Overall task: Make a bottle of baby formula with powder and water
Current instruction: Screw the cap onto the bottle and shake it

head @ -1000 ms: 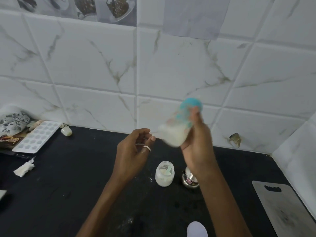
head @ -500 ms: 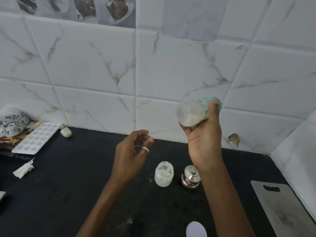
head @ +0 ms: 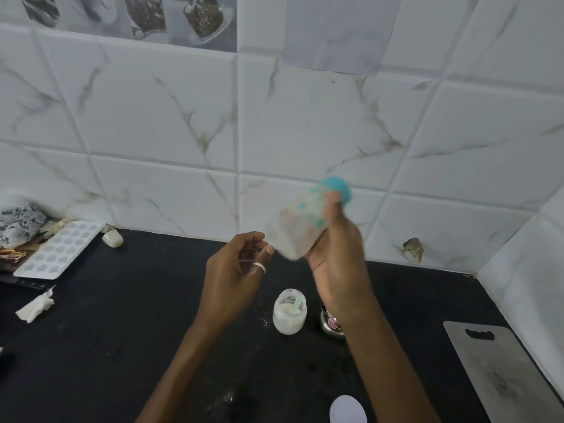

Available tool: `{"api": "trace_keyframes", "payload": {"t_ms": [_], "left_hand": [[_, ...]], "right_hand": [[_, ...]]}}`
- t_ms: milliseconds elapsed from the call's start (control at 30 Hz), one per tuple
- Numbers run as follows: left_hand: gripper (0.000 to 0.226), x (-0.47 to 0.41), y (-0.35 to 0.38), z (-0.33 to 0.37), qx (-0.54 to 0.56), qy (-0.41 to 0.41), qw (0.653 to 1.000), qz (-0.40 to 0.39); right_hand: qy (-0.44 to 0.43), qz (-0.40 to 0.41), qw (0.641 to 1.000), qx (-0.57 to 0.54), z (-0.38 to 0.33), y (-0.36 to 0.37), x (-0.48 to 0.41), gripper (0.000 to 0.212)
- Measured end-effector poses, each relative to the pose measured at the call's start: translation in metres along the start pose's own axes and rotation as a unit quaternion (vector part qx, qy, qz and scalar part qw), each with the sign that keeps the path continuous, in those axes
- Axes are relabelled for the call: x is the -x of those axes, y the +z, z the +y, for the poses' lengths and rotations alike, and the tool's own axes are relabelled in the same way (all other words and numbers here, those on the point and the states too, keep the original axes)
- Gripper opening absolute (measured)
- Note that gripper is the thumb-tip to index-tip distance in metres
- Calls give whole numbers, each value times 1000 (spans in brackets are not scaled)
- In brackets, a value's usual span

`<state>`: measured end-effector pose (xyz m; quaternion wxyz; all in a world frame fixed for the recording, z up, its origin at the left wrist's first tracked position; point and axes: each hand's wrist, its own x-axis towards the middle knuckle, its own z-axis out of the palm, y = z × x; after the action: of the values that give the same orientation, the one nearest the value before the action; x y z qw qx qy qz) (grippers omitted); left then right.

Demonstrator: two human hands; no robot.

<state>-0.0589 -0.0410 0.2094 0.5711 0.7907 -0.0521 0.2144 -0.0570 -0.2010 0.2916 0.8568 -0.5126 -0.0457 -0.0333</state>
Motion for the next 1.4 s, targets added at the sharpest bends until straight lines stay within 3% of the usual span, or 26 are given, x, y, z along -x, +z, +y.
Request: {"api": "trace_keyframes", "payload": {"t_ms": [67, 167, 267, 367, 467, 567, 667, 767, 867, 933, 1033, 1100, 1233, 1333, 1400], "left_hand": [[41, -1, 0, 0, -24, 11, 1000, -8], [22, 0, -1, 1, 13, 1, 1000, 7], [21, 1, -3, 0, 31, -6, 999, 21], [22, 0, -3, -2, 20, -10, 1000, 14], [39, -1, -2, -2, -20, 5, 1000, -6], [21, 0, -2, 0, 12, -1, 1000, 8], [20, 2, -4, 0, 28, -6, 999, 22], [23, 1, -3, -3, 19, -13, 1000, 16], [44, 0, -1, -3, -22, 7, 1000, -8], [34, 0, 0, -2, -8, -1, 1000, -2], [20, 1, -2, -2, 20, -19, 999, 17], [21, 2, -2, -2, 20, -24, 999, 20], [27, 0, -1, -3, -11, -15, 1000, 9], [27, -1, -1, -4, -16, -12, 1000, 7], [26, -1, -2, -3, -7, -14, 1000, 16]], "right_hand": [[3, -36, 999, 25, 8, 0, 4, 73], [-31, 5, 996, -89, -4, -12, -10, 34], [-44, 80, 987, -128, -20, -17, -22, 34], [-23, 18, 997, -67, -8, -3, -11, 42], [-1, -70, 998, 8, 8, 7, 1, 55], [-29, -14, 995, -90, -2, -4, -11, 38], [-41, 72, 989, -119, -14, -13, -22, 36], [-16, 15, 998, -57, 0, -5, -12, 46], [10, -72, 997, 39, 13, -1, -1, 52], [-12, -49, 998, -23, 8, -7, -6, 46], [-29, 65, 991, -117, -8, -15, -19, 36], [-35, 86, 990, -107, -5, -14, -17, 40], [-6, -47, 998, 31, 11, -7, -4, 48], [-12, -39, 997, 62, 14, -8, -3, 73], [-28, -33, 995, 86, 15, -10, -5, 76]]}}
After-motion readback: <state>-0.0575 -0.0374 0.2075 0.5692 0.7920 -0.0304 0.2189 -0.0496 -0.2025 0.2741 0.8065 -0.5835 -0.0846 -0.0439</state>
